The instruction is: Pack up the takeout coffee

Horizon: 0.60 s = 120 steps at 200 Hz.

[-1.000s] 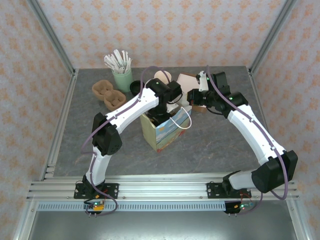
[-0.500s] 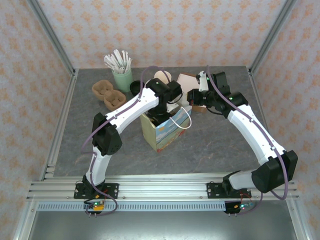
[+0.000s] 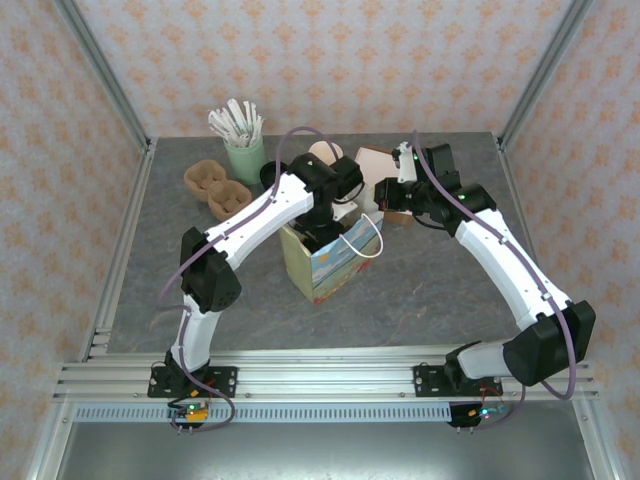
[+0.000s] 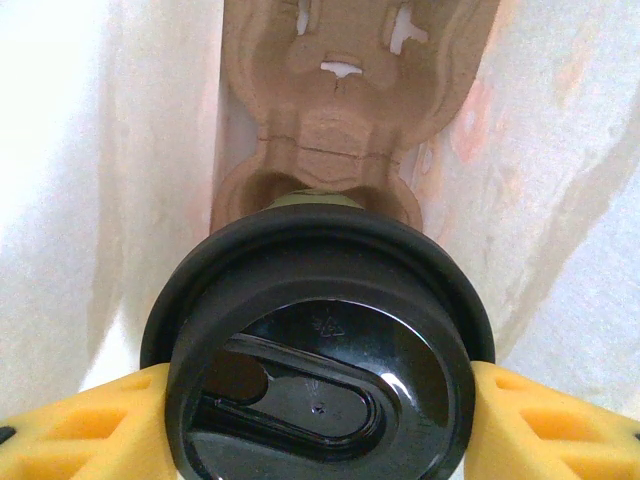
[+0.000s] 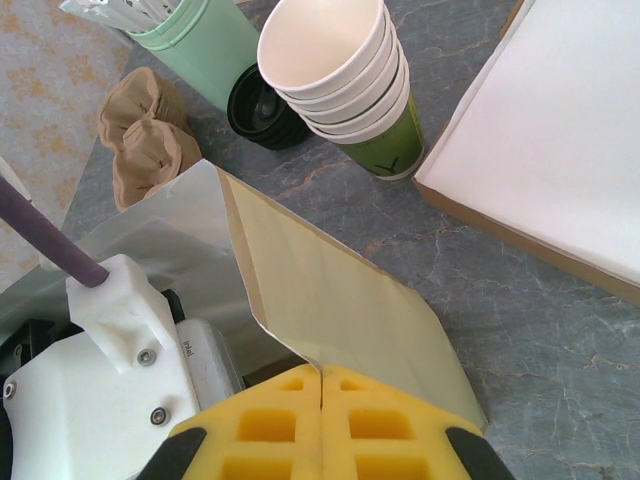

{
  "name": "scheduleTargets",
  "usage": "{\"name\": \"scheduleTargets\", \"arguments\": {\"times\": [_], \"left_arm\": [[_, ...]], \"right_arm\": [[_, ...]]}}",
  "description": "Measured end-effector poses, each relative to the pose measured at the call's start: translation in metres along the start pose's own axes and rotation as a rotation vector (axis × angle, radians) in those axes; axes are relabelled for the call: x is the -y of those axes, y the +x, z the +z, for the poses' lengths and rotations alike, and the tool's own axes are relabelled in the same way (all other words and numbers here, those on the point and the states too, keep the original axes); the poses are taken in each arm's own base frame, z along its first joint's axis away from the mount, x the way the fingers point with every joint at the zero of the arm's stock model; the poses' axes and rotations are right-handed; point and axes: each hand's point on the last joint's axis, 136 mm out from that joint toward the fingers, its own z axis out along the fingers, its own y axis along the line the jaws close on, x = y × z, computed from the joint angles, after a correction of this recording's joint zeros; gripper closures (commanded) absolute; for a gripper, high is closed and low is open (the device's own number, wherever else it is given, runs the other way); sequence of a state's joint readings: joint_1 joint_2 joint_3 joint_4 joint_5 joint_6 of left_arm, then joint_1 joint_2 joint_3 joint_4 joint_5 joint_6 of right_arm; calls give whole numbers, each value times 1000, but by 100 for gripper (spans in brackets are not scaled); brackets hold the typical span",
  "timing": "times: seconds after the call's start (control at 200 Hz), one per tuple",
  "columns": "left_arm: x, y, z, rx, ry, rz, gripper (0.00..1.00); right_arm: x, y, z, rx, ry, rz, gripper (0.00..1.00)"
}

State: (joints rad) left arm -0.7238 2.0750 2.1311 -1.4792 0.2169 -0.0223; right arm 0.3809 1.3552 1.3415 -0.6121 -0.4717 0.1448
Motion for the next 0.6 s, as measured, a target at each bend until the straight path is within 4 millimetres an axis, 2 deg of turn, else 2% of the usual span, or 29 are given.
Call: {"name": "scheduleTargets", "arguments": {"times": [0.601], "left_arm": [[0, 0, 2, -4, 0, 0, 44]], "right_arm": [[0, 0, 0, 0, 0, 0, 97]]}}
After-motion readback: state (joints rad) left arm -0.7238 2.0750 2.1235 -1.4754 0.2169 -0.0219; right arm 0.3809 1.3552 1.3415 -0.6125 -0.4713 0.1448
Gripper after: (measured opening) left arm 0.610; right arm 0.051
